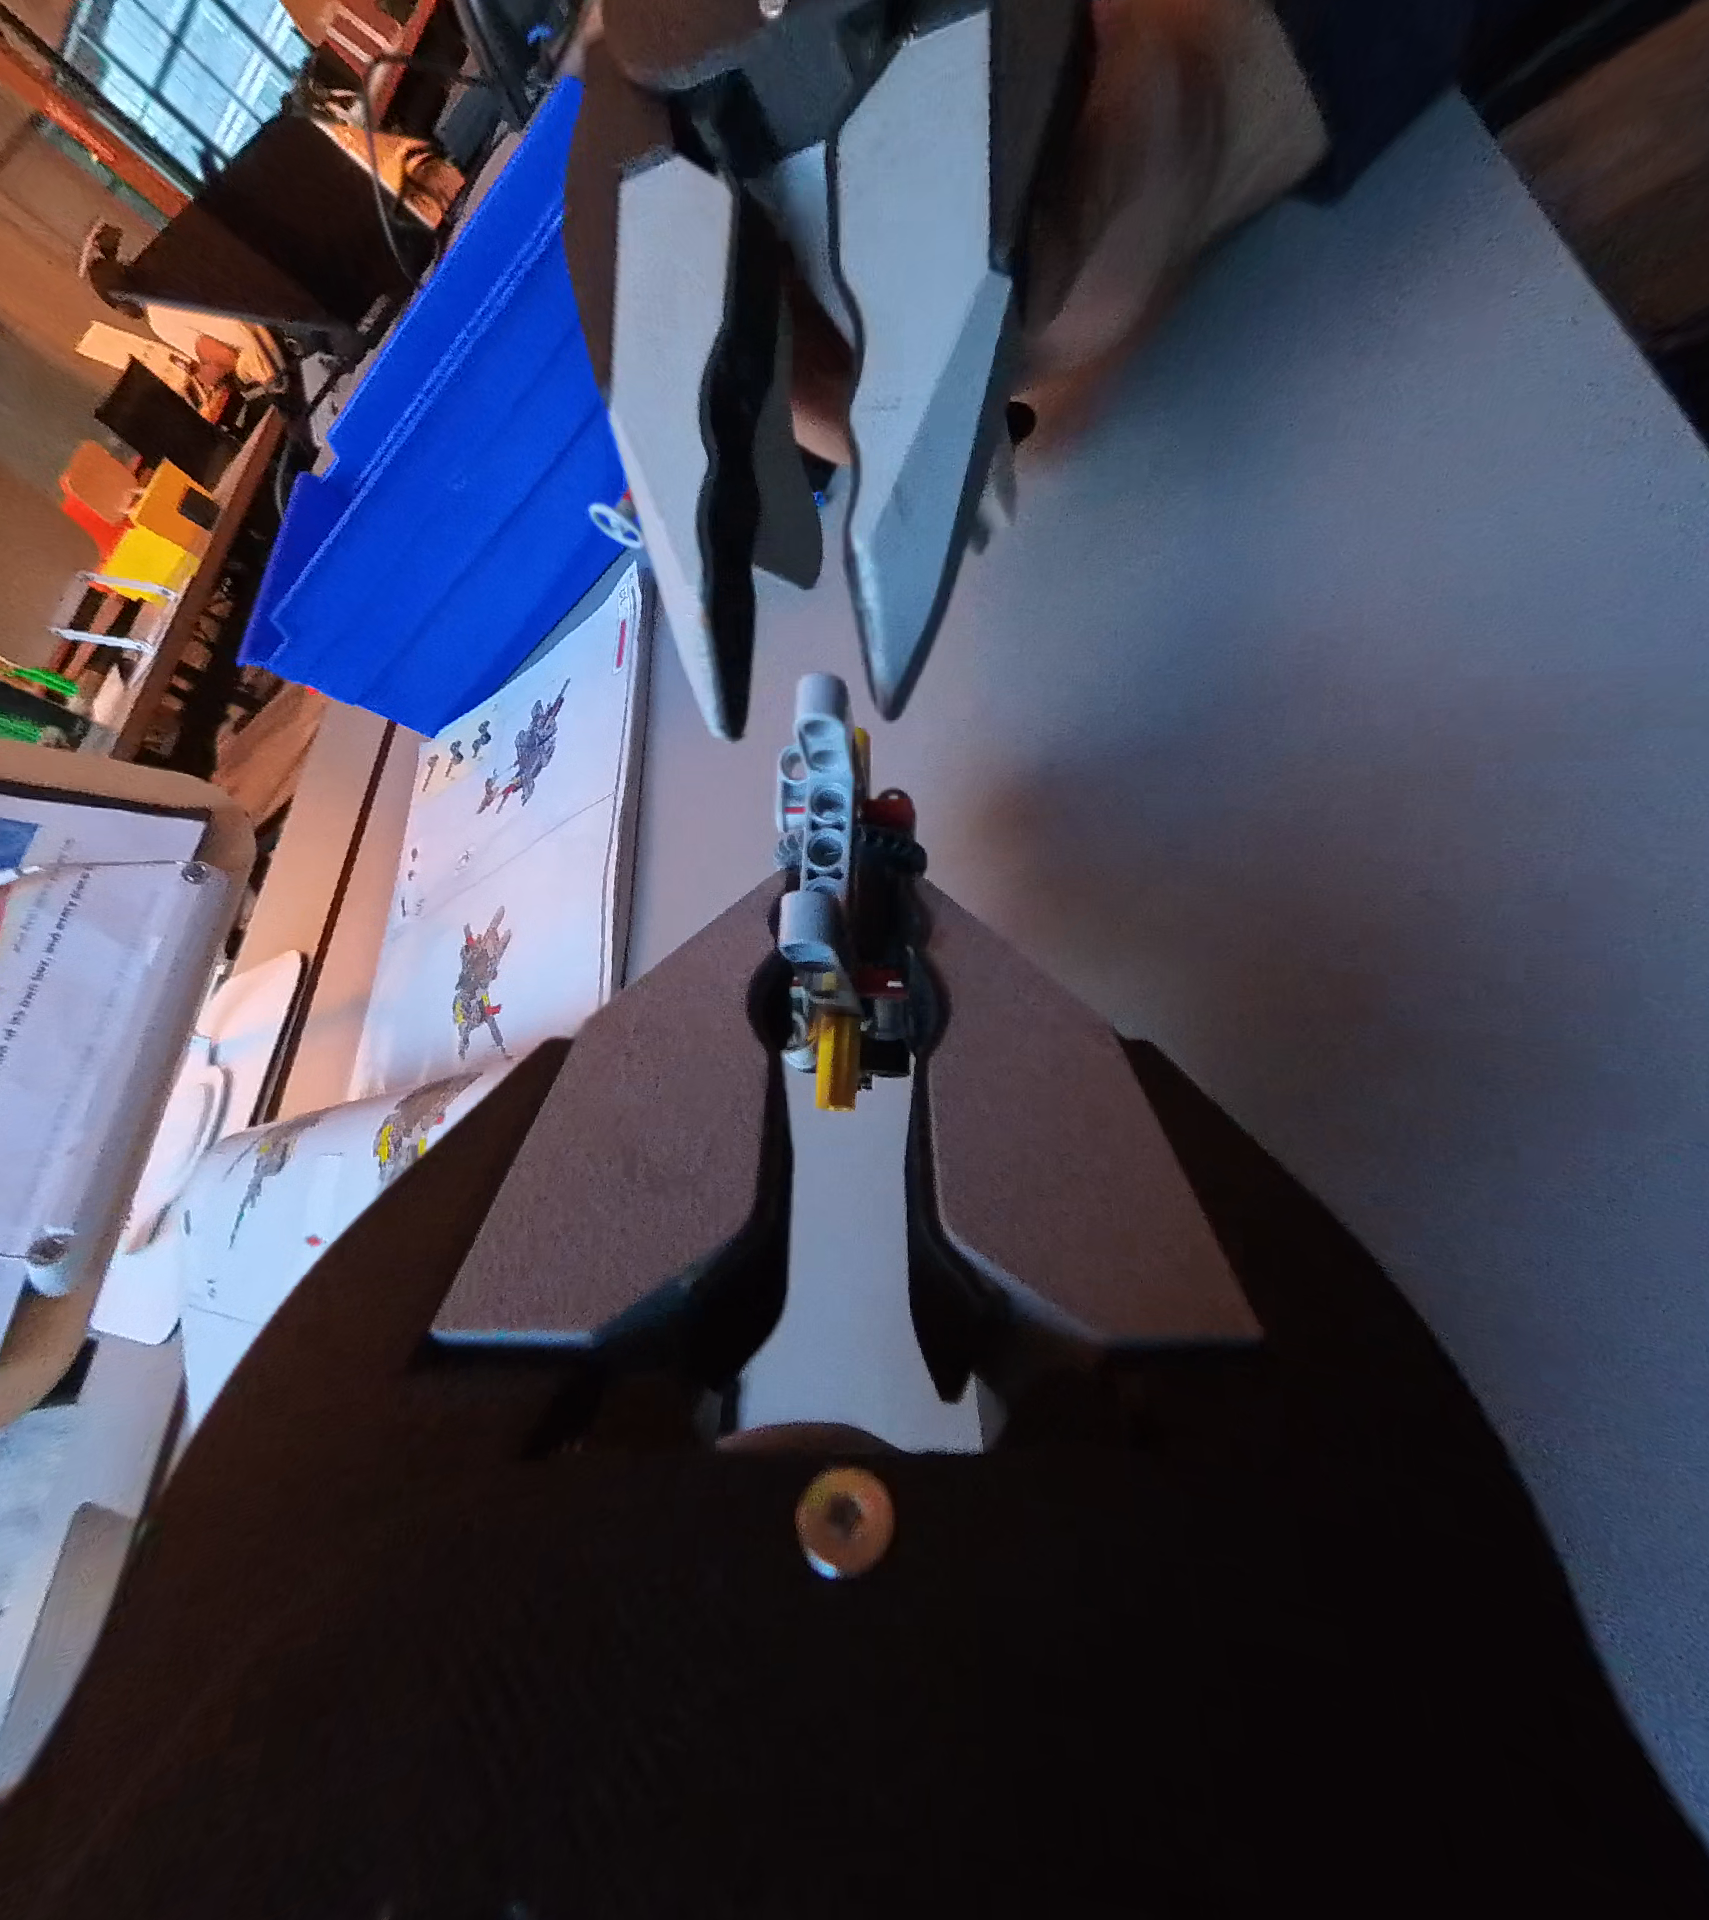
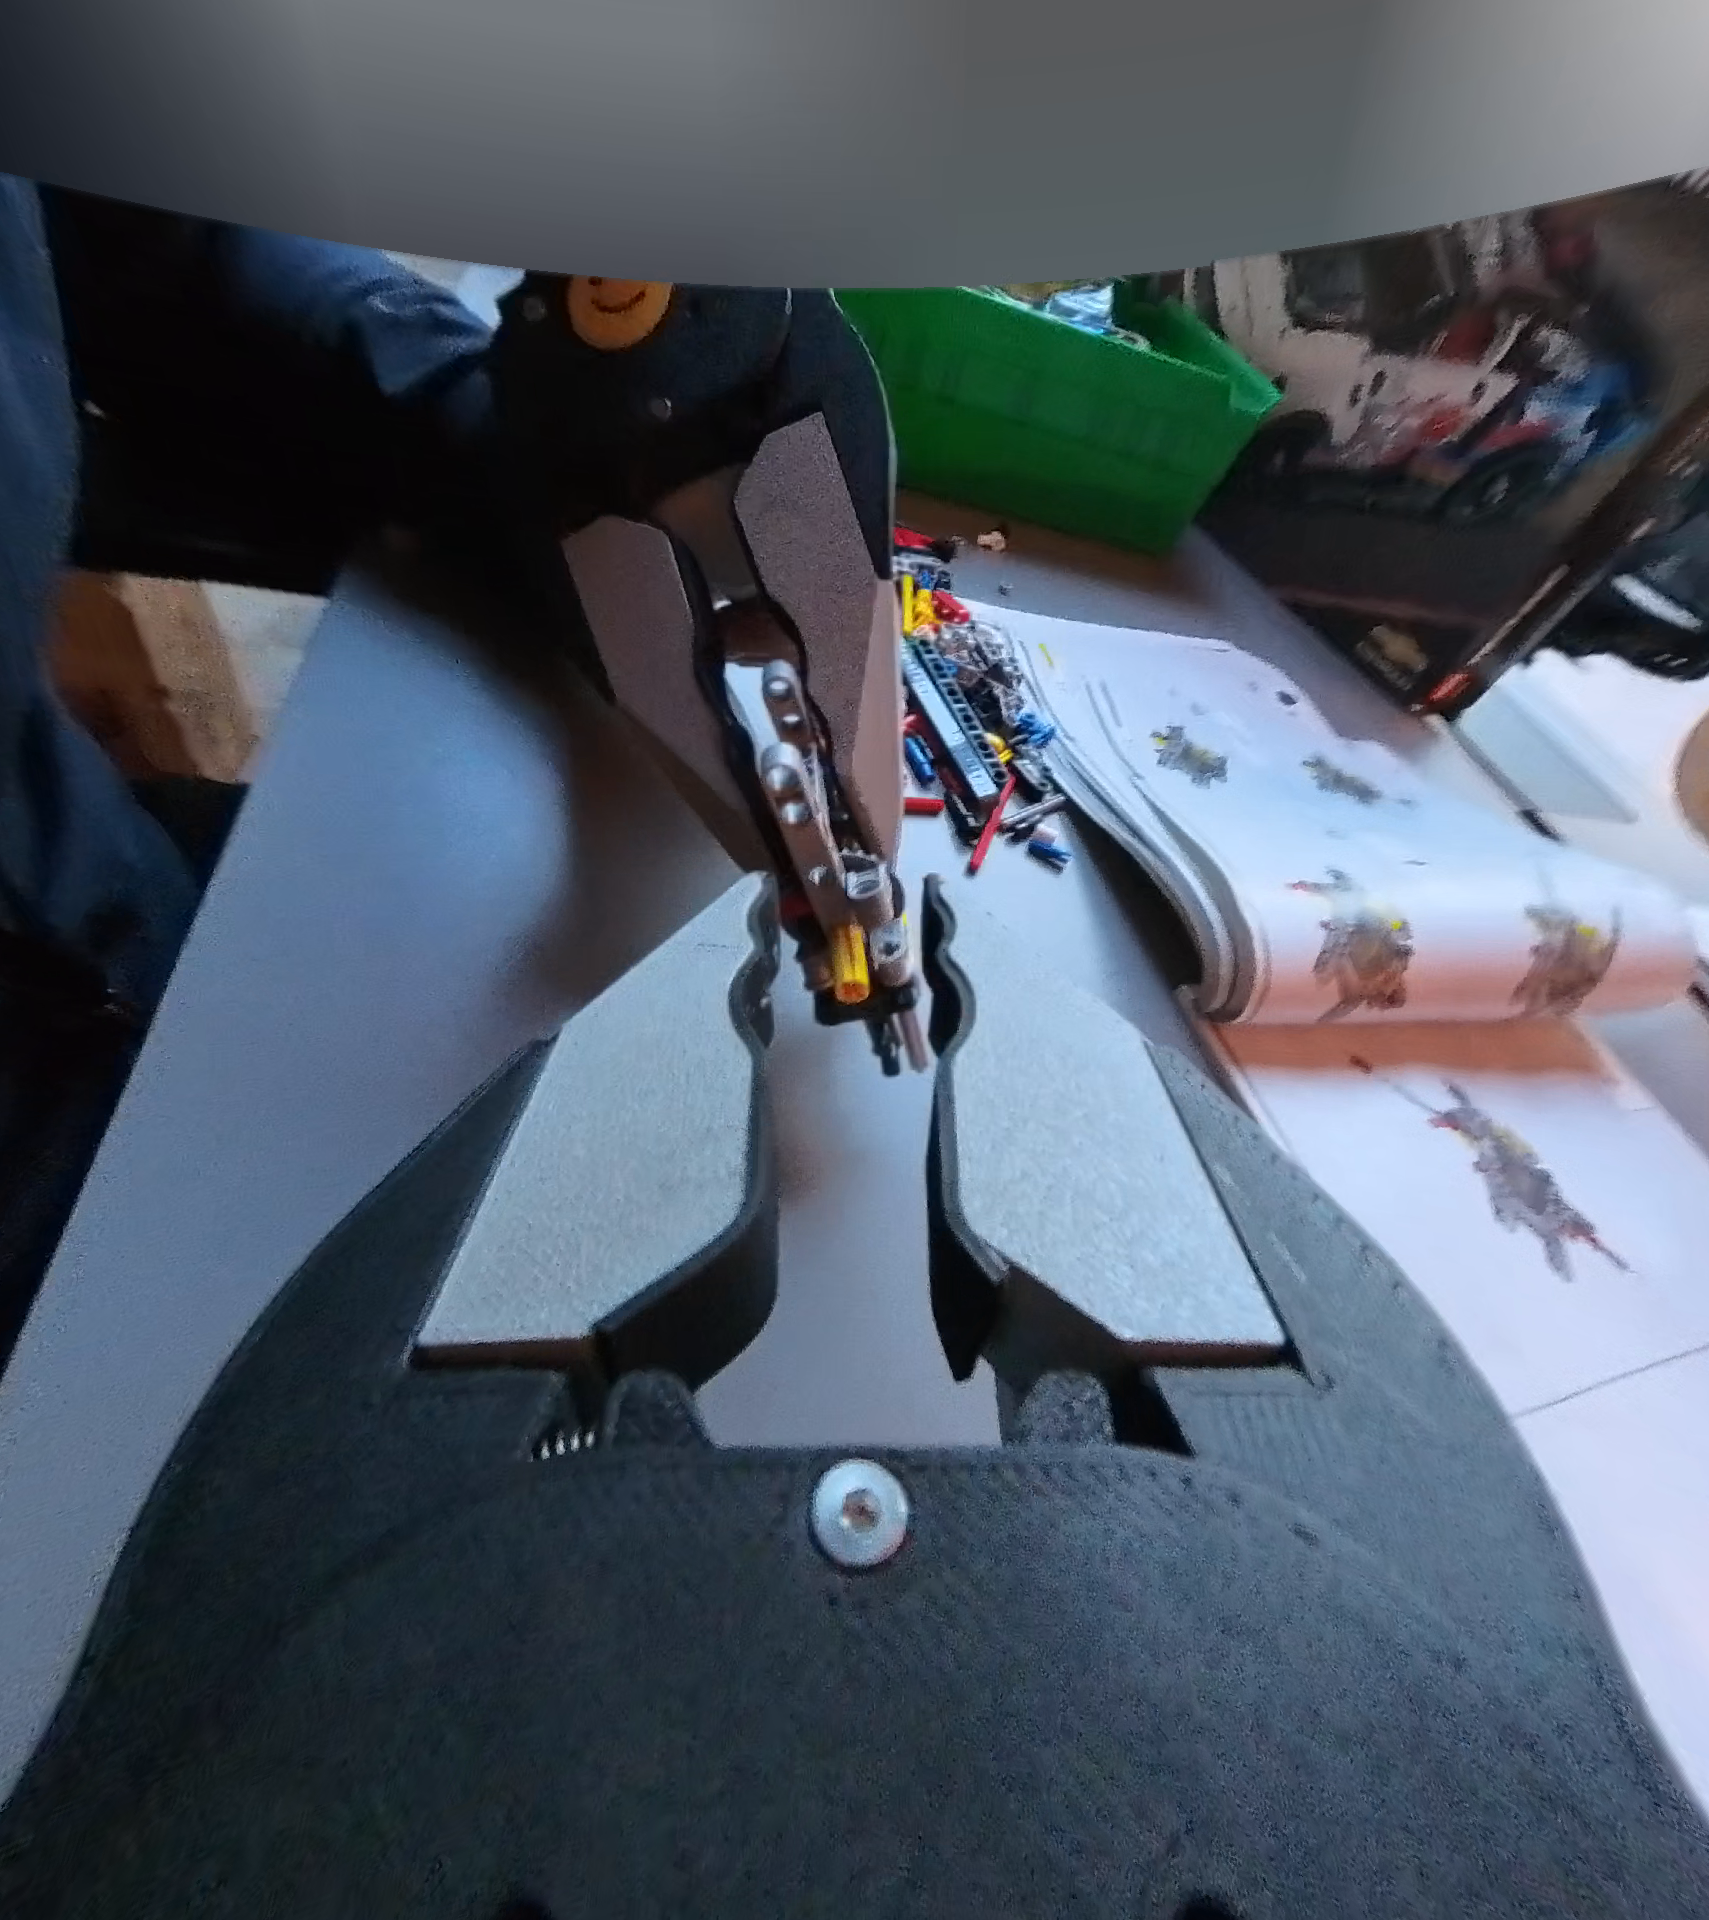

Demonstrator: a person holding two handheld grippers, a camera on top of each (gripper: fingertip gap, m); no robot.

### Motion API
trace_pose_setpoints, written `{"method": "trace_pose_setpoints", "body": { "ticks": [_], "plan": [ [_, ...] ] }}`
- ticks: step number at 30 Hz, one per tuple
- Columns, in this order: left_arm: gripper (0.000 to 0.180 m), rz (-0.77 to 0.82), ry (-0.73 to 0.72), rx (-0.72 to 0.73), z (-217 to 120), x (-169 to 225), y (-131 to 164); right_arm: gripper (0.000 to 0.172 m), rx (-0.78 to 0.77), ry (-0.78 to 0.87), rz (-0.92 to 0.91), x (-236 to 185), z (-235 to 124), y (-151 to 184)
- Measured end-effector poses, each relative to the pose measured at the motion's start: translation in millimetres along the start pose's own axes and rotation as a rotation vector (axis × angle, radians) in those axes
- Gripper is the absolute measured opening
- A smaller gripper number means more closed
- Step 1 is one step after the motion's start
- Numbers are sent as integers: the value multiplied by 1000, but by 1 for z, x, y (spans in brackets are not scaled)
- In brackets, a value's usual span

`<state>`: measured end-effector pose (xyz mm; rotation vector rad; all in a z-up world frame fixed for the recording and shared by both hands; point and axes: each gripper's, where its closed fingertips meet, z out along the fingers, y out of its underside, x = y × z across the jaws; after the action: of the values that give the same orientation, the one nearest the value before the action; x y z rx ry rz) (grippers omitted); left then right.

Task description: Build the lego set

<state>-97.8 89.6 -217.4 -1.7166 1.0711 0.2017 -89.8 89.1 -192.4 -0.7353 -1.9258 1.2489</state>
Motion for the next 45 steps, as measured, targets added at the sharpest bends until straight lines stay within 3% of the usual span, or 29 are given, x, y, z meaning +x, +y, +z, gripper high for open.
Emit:
{"method": "trace_pose_setpoints", "body": {
  "ticks": [5,10,23,24,26,32,35,45],
  "plan": [
    [14,10,22,4,1,5,-1,16,-100,23,-103,-6,8,14],
    [15,43,25,-20,3,7,6,0,-62,26,-71,0,0,11],
    [14,111,13,-51,5,11,8,0,-100,-8,-45,-3,1,21],
    [14,115,-4,-64,5,8,10,1,-91,-29,-13,-5,1,21],
    [14,137,-47,-110,6,2,17,24,-87,-69,94,-6,5,24],
    [14,339,-251,-294,6,-21,28,22,-44,-82,336,2,10,17],
    [14,421,-272,-342,10,-18,30,26,-51,-22,380,8,17,17],
    [14,415,-294,-331,10,-20,28,34,-39,-3,443,15,16,18]
  ]
}}
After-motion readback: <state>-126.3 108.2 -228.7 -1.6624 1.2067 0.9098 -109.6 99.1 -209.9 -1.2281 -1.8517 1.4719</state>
